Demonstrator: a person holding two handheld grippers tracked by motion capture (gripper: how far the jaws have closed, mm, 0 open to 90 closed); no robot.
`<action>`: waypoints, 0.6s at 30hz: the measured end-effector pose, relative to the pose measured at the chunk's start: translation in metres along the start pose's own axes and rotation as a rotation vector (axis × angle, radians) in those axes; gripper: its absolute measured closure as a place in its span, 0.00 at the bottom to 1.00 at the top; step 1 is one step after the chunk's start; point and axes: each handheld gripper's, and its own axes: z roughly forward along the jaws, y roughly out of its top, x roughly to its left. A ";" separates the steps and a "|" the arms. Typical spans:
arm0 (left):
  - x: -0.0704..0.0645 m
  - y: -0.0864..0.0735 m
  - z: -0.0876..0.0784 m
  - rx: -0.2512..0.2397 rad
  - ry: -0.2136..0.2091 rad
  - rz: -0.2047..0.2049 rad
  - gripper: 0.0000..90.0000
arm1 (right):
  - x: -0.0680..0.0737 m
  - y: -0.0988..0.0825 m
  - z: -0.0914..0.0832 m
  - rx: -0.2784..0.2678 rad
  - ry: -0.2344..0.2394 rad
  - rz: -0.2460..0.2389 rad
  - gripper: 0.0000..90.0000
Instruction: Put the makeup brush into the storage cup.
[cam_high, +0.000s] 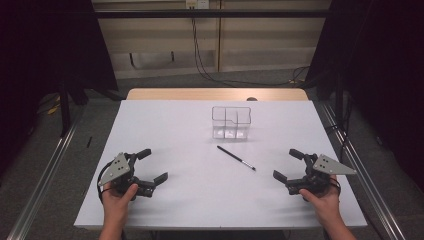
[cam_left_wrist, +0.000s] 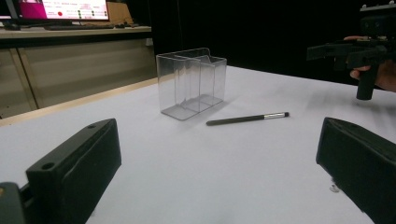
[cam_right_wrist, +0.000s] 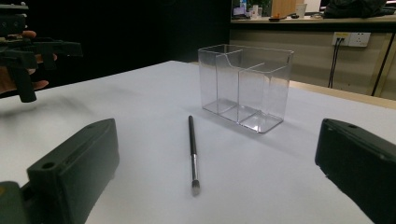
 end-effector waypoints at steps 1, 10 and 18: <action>0.000 0.000 0.000 0.001 0.002 -0.003 0.00 | 0.000 0.000 0.001 -0.003 0.000 0.003 0.00; 0.000 -0.002 -0.002 0.004 0.008 -0.007 0.00 | -0.004 0.001 0.005 0.004 -0.002 0.000 0.00; -0.002 -0.001 -0.005 0.007 0.019 -0.009 0.00 | -0.003 0.003 0.008 -0.004 -0.004 0.007 0.00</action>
